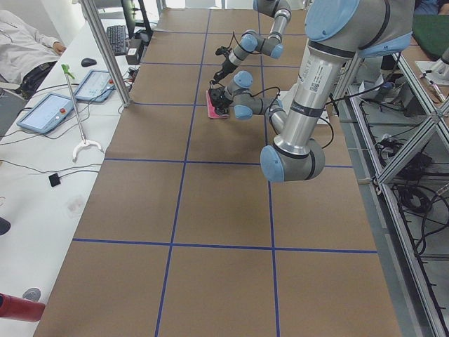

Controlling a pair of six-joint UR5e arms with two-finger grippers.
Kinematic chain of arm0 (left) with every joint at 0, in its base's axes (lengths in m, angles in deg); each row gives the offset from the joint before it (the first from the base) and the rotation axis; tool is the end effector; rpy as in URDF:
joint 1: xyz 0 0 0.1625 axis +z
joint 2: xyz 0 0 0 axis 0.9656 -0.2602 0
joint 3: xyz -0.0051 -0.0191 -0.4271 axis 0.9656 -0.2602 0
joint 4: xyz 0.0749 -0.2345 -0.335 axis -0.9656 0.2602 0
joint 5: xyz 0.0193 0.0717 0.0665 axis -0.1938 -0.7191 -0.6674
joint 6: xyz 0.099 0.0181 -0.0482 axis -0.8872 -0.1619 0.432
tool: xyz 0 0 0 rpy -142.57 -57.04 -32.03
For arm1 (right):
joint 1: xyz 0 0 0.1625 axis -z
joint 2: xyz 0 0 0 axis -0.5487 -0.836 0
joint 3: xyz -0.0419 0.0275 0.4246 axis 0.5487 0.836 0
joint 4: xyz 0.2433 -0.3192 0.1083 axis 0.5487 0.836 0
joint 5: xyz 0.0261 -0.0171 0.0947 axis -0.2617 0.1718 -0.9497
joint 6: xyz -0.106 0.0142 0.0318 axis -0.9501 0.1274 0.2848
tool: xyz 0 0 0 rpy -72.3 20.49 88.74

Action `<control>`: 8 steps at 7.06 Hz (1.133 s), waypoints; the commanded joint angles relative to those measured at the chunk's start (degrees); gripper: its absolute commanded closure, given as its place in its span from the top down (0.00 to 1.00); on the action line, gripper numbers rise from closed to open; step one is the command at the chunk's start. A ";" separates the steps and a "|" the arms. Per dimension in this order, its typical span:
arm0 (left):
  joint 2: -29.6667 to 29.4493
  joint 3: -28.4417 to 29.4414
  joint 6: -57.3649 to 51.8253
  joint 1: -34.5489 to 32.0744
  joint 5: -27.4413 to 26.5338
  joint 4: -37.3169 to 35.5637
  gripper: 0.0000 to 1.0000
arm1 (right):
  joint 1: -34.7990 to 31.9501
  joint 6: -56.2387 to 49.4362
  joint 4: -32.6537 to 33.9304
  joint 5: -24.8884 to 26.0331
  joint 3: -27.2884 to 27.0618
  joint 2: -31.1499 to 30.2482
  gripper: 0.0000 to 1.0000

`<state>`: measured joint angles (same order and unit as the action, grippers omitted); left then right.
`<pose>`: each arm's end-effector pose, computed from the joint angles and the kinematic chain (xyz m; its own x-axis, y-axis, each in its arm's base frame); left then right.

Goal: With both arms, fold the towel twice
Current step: 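Lay the folded edge down on the far edge and open both grippers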

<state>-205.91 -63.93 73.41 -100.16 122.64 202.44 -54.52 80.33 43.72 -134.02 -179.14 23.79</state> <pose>0.5544 -0.4149 0.2754 0.2206 -0.2888 -0.9316 0.5119 0.8473 -0.1414 -0.5586 -0.4040 0.2715 0.3518 0.4707 0.8091 -0.7638 0.6440 -0.0425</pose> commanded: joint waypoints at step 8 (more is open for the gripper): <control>1.57 -2.53 -4.94 -3.32 7.01 0.33 1.00 | -12.12 -20.89 -0.50 -17.56 -0.31 0.51 1.00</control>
<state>-205.45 -64.61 71.69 -102.84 126.57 202.86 -62.77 64.97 43.26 -146.51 -179.33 24.97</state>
